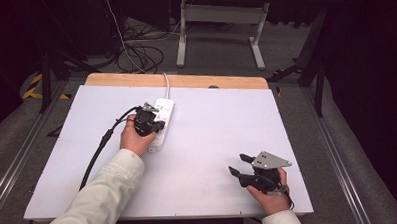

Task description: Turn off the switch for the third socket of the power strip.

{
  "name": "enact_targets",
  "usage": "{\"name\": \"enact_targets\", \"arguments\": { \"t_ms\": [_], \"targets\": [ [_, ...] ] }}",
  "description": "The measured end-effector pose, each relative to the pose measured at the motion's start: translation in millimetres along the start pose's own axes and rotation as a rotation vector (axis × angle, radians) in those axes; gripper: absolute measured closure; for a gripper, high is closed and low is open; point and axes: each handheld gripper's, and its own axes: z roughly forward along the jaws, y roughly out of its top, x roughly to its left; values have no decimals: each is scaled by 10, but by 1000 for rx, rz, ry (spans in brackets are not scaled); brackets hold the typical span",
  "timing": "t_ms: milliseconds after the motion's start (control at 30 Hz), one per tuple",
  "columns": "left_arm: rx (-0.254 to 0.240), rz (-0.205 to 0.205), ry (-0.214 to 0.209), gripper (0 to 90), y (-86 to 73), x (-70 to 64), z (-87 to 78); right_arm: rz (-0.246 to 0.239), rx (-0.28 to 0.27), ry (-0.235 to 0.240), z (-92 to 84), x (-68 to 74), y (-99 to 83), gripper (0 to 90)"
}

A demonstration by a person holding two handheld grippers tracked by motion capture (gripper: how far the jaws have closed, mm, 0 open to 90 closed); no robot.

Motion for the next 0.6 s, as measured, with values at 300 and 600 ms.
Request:
{"name": "enact_targets", "arguments": {
  "t_ms": [300,600],
  "targets": [
    [2,-2,7,900,5,-27,21,2,-2,1,-1,1,-1,408],
    [-53,-6,3,900,55,12,-144,10,-3,-2,1,-12,-3,408]
  ]
}}
